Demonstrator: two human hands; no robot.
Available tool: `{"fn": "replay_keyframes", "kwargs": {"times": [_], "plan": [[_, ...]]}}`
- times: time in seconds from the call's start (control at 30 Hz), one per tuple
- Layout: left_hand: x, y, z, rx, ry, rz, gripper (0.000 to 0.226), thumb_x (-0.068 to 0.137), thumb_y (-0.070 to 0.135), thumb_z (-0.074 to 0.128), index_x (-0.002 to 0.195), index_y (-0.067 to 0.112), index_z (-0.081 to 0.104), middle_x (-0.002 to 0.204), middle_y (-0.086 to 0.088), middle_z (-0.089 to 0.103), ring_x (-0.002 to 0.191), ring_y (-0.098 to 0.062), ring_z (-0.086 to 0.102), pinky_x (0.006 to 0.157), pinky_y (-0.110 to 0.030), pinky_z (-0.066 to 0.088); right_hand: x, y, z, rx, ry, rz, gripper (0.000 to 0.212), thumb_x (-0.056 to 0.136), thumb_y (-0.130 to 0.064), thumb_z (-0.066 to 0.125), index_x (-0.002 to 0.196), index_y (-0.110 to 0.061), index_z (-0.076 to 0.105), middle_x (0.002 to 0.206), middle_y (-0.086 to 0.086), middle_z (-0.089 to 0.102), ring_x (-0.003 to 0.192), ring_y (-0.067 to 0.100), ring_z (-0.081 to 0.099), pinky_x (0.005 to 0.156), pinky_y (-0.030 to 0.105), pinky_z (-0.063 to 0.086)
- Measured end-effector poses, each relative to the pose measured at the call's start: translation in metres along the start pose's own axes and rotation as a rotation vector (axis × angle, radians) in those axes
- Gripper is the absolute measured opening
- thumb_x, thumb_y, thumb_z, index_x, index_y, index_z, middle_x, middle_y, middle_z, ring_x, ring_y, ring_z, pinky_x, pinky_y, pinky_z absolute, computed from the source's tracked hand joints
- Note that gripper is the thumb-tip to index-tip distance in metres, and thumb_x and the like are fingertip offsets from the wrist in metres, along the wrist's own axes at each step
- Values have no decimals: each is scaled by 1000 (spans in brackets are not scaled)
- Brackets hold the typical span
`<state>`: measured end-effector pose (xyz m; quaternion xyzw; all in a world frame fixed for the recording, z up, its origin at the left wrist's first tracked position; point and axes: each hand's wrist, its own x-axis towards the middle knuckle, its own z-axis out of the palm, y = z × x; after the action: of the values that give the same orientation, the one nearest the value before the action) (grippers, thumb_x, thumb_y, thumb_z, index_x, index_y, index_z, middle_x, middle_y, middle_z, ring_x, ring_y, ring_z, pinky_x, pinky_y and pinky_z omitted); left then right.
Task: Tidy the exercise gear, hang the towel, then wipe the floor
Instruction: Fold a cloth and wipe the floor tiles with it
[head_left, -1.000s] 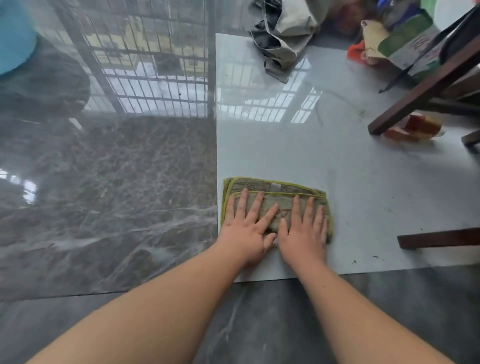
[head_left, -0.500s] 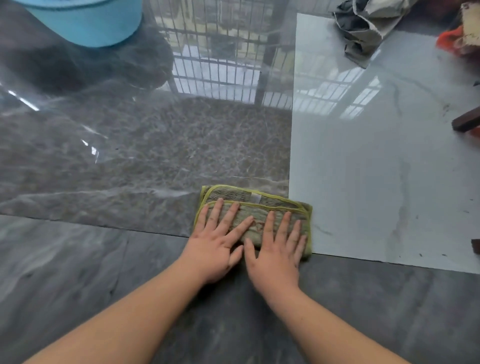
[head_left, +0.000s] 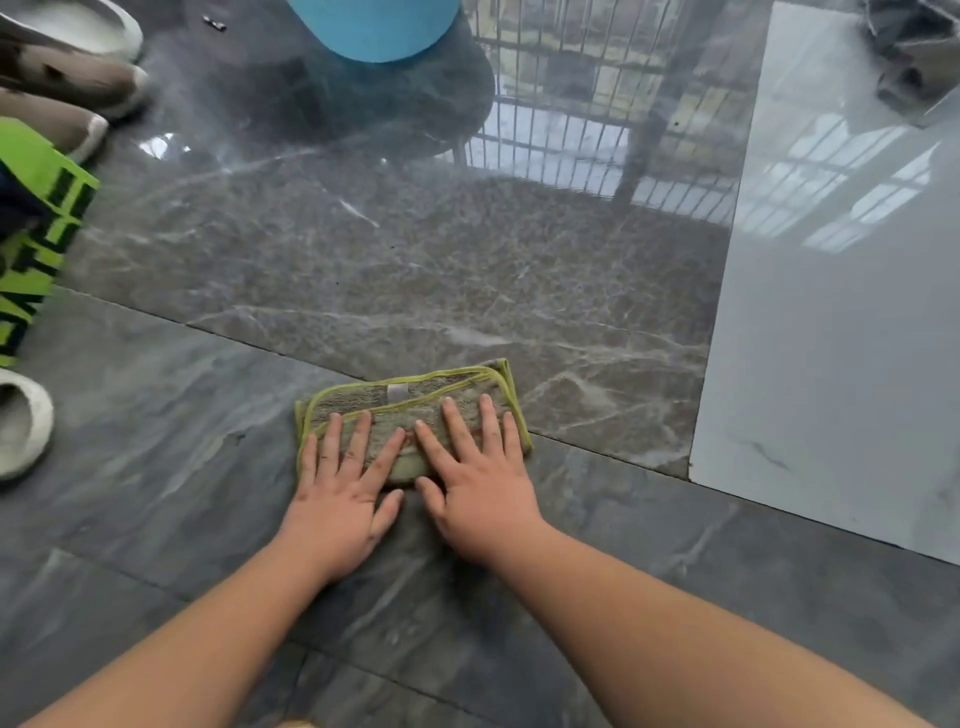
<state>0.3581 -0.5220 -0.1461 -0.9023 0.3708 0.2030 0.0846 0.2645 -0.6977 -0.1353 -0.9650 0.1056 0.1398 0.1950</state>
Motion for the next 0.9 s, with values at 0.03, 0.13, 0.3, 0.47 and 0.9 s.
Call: {"fn": "replay_keyframes", "kwargs": {"times": [0.03,0.13,0.3,0.47,0.9], "plan": [[1,3,-2,-30,-6,-29,68,94,61,18,155,33,7,162,-15,15,148,-43,6,114,-64,15,8,4,-2,-31,-1,-22,64,95,-57,24,155,-39,12,165,1,-3,148,38,-17,117,57,-12],[16,20,-14,-142,15,-156,69,89,62,9,151,40,-13,164,-9,-8,147,-42,-11,116,-62,-2,25,17,-7,-92,-8,-74,62,96,-58,22,154,-41,11,165,-1,0,149,36,-14,118,54,-13],[49,36,-26,-223,9,-326,62,99,54,16,150,42,-16,161,-3,-24,145,-40,-24,114,-63,-10,56,35,-19,-144,34,-122,57,97,-58,20,153,-46,15,165,-4,7,151,31,-6,121,50,-7],[84,24,-37,-269,38,-336,62,98,55,21,149,48,-14,161,0,-23,145,-38,-24,113,-63,-12,103,38,-33,-135,106,-77,61,95,-55,29,154,-41,18,165,0,11,151,35,-1,121,49,-1],[124,-12,-51,-244,48,-307,58,95,61,17,144,57,-15,161,5,-25,145,-32,-28,113,-62,-14,165,33,-35,-262,172,-80,70,94,-59,17,157,-30,8,165,11,-1,149,39,-7,119,55,-5]]}}
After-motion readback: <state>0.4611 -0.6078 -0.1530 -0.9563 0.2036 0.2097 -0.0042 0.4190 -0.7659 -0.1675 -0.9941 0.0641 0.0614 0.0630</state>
